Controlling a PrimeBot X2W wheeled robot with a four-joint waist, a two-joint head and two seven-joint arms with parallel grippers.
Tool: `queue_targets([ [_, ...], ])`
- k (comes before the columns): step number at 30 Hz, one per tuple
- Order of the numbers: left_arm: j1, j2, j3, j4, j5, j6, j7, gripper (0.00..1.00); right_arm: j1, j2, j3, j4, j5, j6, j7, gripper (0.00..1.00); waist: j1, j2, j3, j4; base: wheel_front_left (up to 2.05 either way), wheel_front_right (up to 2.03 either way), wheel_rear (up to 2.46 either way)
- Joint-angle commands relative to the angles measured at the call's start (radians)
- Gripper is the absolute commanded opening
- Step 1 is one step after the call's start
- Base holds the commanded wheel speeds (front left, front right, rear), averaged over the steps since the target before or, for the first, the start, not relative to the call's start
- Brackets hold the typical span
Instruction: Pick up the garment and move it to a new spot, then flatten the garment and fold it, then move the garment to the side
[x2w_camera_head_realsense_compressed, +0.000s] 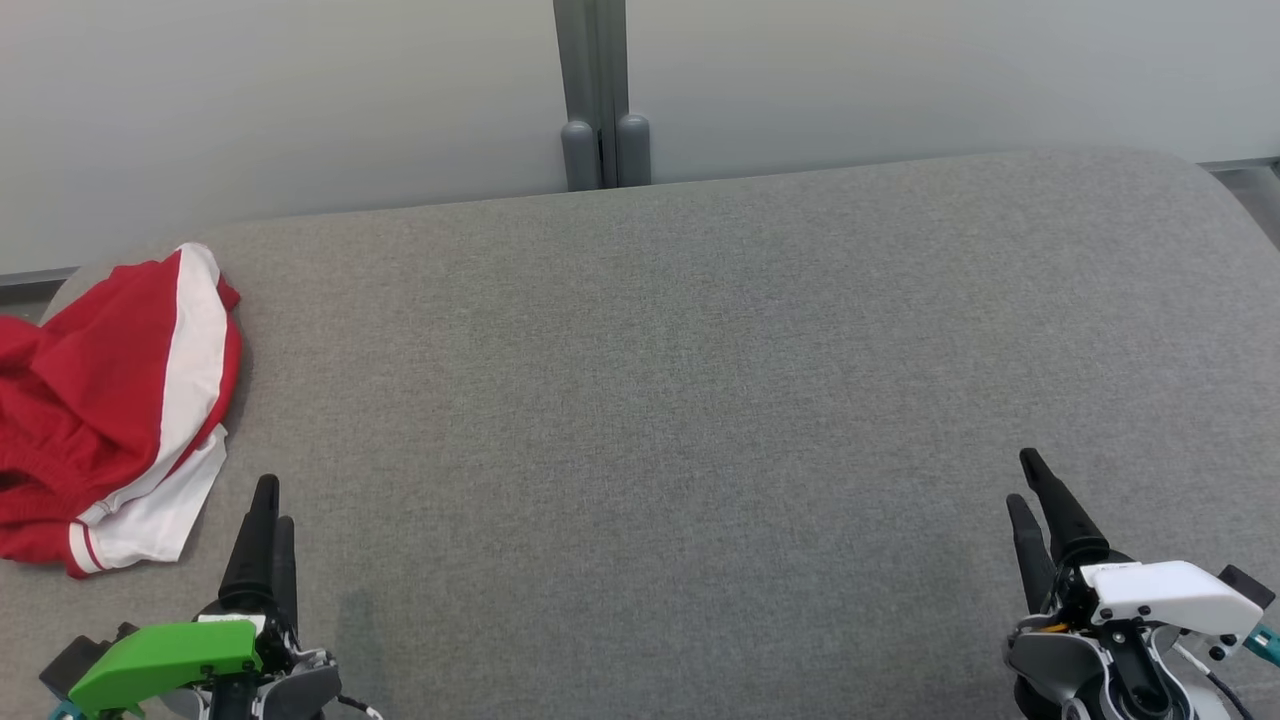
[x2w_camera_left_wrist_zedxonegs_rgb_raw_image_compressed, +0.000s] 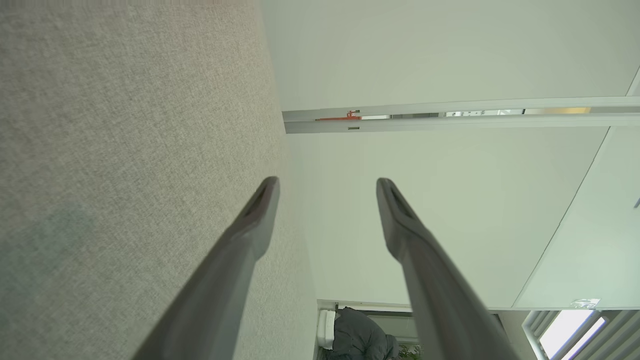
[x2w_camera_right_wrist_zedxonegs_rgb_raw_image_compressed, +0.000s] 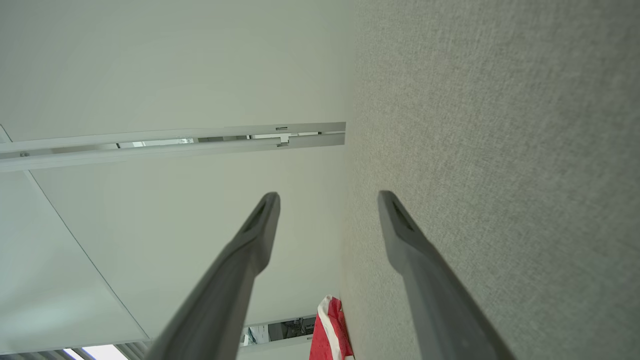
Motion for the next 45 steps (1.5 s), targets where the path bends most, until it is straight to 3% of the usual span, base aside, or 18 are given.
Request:
queue_targets([
  [1,-0.009,0.004,0.0,-0.024,0.031,-0.003,-0.013,1.0,-0.017,-0.004,0.008,-0.026,-0.029,0.002,-0.014,1.0,0.0,0.0,0.0,0.0,0.0,0.0,0.0],
  [45,0.034,0.009,-0.046,-0.118,0.828,0.027,-0.18,1.0,-0.005,-0.009,0.113,-0.115,-0.696,0.003,-0.182,1.0,0.0,0.0,-0.005,0.01,0.0,0.0,0.0],
])
